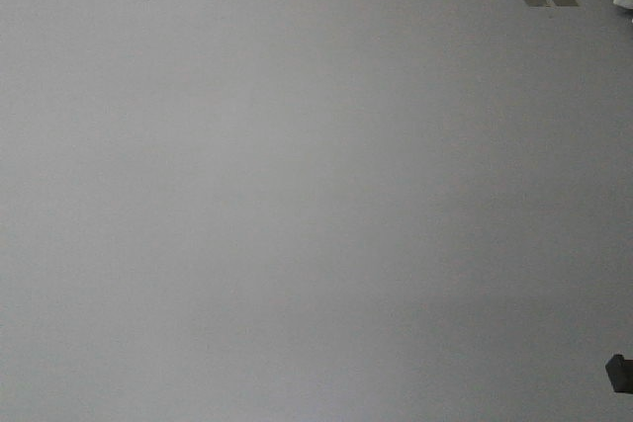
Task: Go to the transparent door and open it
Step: 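Turn the base toward the wooden platform and glass door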
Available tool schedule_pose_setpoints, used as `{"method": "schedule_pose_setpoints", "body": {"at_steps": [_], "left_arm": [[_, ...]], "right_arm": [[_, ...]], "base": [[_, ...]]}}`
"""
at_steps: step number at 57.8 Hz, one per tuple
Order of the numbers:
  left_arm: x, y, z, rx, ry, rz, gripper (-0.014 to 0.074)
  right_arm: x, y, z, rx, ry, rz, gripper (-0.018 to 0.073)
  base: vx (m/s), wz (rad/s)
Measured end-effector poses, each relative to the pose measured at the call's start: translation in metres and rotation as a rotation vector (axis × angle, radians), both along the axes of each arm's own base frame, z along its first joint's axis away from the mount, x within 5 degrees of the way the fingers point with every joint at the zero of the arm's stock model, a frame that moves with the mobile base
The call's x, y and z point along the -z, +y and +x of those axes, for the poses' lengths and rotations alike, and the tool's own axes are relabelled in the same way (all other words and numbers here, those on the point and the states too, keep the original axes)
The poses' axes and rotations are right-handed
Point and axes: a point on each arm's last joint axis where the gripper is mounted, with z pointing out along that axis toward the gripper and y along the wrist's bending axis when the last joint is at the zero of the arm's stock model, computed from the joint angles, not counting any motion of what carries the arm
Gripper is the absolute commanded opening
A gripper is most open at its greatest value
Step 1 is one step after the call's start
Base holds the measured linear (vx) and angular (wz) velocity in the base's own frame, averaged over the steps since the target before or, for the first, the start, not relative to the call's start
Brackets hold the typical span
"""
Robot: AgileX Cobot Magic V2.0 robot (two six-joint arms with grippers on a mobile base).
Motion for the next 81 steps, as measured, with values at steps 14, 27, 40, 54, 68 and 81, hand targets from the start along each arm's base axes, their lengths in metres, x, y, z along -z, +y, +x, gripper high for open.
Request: {"method": "schedule_pose_setpoints", "body": {"at_steps": [14,27,40,54,68,81], "left_arm": [[0.0000,0.0000,0.0000,0.000,0.000,0.000,-0.0006],[0.0000,0.0000,0.0000,0.000,0.000,0.000,-0.0006],[0.0000,0.0000,0.0000,0.000,0.000,0.000,-0.0006],[0.0000,0.0000,0.0000,0.000,0.000,0.000,-0.0006],[0.0000,0.0000,0.0000,0.000,0.000,0.000,-0.0006],[0.0000,0.0000,0.0000,0.000,0.000,0.000,-0.0006]], "right_arm": [[0.0000,0.0000,0.0000,0.000,0.000,0.000,-0.0008],[0.0000,0.0000,0.0000,0.000,0.000,0.000,-0.0008],[0.0000,0.0000,0.0000,0.000,0.000,0.000,-0.0008],[0.0000,0.0000,0.0000,0.000,0.000,0.000,-0.0008],[0.0000,0.0000,0.0000,0.000,0.000,0.000,-0.0008],[0.0000,0.0000,0.0000,0.000,0.000,0.000,-0.0008]], "base": [[0.00,0.00],[0.03,-0.01],[0.06,0.00],[0.11,-0.04],[0.13,-0.07],[0.11,0.11]]}}
